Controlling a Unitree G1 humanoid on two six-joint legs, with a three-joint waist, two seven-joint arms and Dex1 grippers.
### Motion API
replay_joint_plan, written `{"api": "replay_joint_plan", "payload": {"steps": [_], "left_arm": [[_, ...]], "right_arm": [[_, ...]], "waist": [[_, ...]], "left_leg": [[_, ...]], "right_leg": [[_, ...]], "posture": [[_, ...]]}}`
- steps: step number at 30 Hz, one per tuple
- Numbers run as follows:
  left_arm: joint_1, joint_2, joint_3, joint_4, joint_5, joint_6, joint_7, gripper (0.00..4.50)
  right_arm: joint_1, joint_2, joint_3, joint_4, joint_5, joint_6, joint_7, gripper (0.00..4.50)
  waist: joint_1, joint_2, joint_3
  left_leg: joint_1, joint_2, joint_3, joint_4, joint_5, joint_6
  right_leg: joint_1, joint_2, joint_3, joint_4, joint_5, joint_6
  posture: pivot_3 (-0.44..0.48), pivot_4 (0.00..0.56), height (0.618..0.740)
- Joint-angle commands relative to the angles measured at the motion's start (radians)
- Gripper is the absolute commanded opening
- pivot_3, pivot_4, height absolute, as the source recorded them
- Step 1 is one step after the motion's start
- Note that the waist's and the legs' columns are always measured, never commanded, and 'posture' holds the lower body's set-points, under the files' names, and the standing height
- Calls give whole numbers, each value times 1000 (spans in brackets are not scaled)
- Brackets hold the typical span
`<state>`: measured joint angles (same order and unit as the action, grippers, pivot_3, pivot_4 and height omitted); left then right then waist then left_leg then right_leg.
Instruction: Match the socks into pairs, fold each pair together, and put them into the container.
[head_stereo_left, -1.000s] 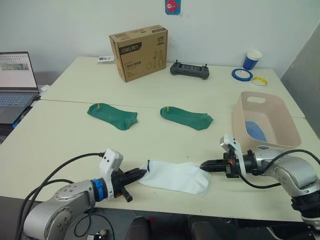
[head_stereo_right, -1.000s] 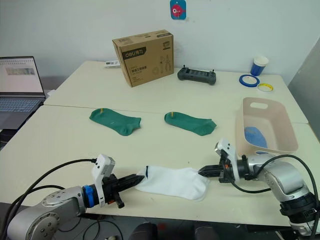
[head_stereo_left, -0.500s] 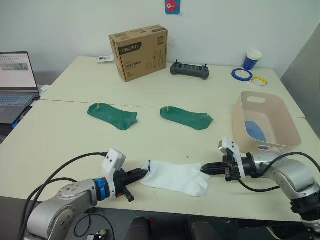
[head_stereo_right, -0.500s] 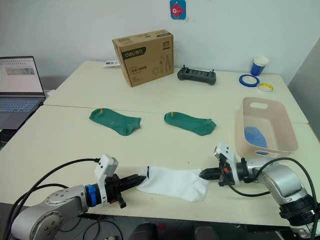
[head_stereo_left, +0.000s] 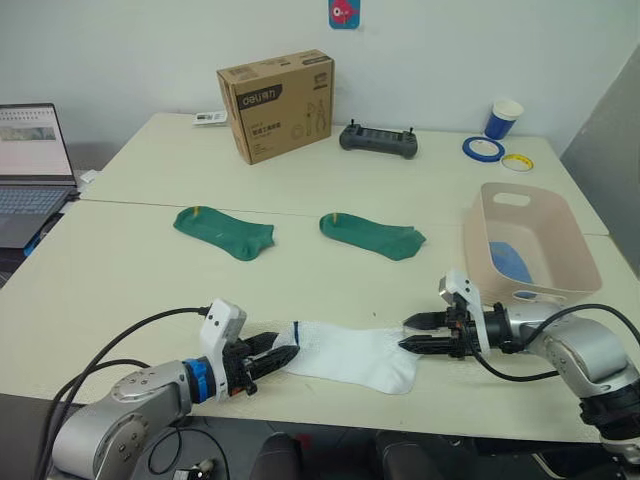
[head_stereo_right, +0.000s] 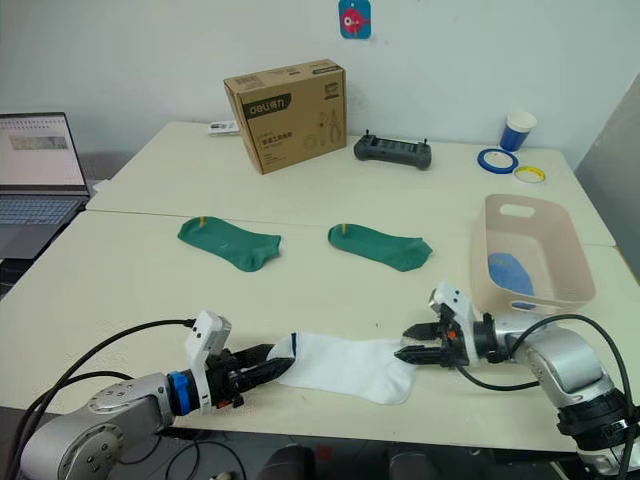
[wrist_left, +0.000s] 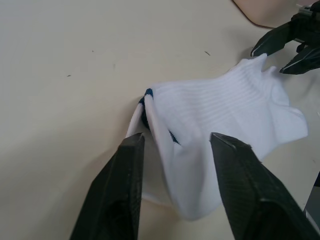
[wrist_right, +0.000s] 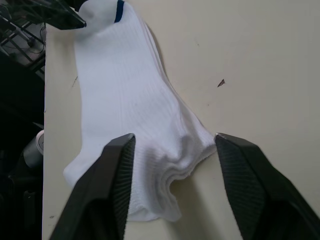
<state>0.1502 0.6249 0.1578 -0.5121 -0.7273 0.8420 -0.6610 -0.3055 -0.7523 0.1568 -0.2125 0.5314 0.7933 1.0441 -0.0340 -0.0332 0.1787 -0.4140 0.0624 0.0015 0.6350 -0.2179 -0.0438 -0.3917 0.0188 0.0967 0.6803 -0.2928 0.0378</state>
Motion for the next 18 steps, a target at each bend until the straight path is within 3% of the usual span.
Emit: {"api": "replay_joint_plan", "payload": {"steps": [1,2,7,10,13,18], "left_arm": [[-17,19,103,-17,-71,4,-8,3563],[-19,30,126,-23,-96,14,-22,3855],[-38,115,148,-19,-74,-52,-108,3855],[-101,132,74,-13,-3,-147,-161,3899],[-140,138,-42,-14,86,-233,-219,3291],[-204,161,-216,69,281,-373,-278,1691]], "right_arm": [[-24,-31,-90,-72,80,8,46,3535],[-28,-32,-106,-90,97,8,50,3535],[-48,-24,-70,-126,36,-75,38,3535],[-50,17,-32,-144,20,-113,35,2901],[-44,43,18,-155,-22,-152,27,1860],[-24,68,110,-126,-123,-243,21,122]], "waist": [[0,0,0],[0,0,0],[-1,0,0],[2,0,0],[2,0,0],[2,0,0]], "left_leg": [[0,0,0,0,0,0],[0,0,0,0,0,0],[0,0,0,0,0,0],[-1,0,0,0,0,0],[-1,-1,1,0,0,0],[-2,0,1,-1,0,0]], "right_leg": [[0,0,0,0,0,0],[0,0,0,0,-1,-1],[-1,0,0,0,-1,-2],[-2,0,0,0,-2,-4],[-1,-1,1,0,-2,-3],[-2,-1,0,-1,0,0]], "posture": [[0,150,740],[0,150,740],[0,150,740],[0,150,740],[0,150,740],[0,150,740]]}}
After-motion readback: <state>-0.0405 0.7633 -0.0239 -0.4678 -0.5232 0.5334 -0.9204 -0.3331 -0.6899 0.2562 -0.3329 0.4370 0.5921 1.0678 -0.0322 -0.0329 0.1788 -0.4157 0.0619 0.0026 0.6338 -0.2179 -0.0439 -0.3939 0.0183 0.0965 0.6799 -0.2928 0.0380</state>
